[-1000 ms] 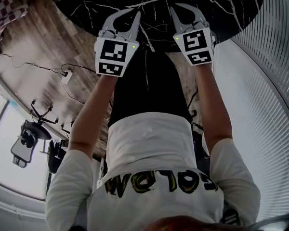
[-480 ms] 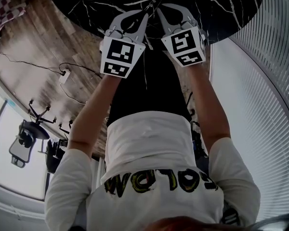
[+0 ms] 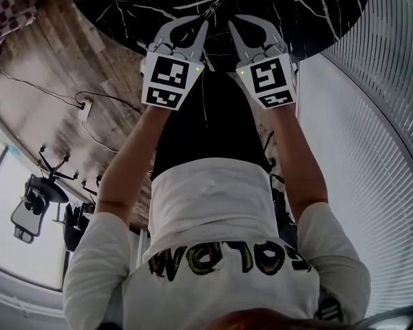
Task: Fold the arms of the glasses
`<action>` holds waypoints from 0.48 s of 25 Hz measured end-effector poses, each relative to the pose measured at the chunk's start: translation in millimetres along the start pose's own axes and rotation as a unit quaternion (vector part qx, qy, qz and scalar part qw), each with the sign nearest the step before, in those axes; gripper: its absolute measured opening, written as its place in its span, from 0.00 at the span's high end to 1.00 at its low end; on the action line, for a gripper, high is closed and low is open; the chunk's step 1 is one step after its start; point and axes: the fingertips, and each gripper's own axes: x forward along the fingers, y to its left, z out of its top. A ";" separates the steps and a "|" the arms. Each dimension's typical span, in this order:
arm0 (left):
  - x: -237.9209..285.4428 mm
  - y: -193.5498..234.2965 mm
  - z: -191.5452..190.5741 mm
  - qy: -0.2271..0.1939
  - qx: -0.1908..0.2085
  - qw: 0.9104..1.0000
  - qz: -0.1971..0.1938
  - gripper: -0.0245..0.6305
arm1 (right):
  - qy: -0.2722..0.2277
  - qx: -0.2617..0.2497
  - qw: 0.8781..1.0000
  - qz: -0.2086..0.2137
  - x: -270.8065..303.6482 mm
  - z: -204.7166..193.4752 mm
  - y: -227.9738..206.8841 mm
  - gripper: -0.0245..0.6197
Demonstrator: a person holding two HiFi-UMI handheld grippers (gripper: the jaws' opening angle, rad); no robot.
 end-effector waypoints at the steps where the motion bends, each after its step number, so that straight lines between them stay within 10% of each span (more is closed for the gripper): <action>1: -0.4 0.7 0.3 0.000 0.000 1.000 0.001 0.96 | -0.001 -0.004 1.000 0.004 -6.5 -0.8 3.7 0.96; 12: 0.5 3.6 2.9 -0.001 -0.001 1.000 0.001 0.96 | 0.039 -0.065 0.997 0.034 -21.4 -40.0 48.4 0.73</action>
